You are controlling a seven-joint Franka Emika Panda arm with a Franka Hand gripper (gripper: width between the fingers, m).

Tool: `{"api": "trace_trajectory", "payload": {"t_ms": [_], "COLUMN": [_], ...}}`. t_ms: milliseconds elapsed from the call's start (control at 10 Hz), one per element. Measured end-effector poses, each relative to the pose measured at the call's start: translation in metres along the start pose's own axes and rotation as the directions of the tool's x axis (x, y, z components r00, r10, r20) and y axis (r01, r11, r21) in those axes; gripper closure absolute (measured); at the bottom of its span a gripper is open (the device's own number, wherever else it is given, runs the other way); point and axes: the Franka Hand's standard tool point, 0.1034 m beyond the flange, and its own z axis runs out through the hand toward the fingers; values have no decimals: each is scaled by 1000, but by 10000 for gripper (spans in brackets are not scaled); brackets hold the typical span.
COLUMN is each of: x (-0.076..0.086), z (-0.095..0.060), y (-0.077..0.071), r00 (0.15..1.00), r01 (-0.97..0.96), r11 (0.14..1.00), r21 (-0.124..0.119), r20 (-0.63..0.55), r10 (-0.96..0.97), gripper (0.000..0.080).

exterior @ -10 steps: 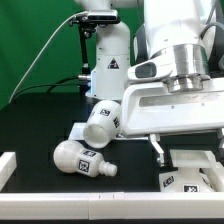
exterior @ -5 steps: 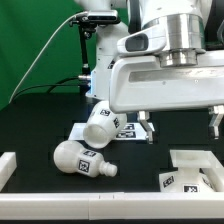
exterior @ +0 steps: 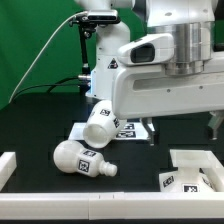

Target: Assemble lamp

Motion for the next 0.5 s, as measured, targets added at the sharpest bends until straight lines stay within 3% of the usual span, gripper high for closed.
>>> {"api": "trace_trajectory", "payload": {"t_ms": [200,300,500], "x": [-21,-26,-26], "z": [-8,-12,-12], "y": [41,51,52], "r00": [994,993,995], "r01": [107,116,100], "r11": [994,993,995], "r21": [-18,-20,-22], "r20": [10,5,5], "r10": [-107,-116,-100], "gripper": [101,101,101]}}
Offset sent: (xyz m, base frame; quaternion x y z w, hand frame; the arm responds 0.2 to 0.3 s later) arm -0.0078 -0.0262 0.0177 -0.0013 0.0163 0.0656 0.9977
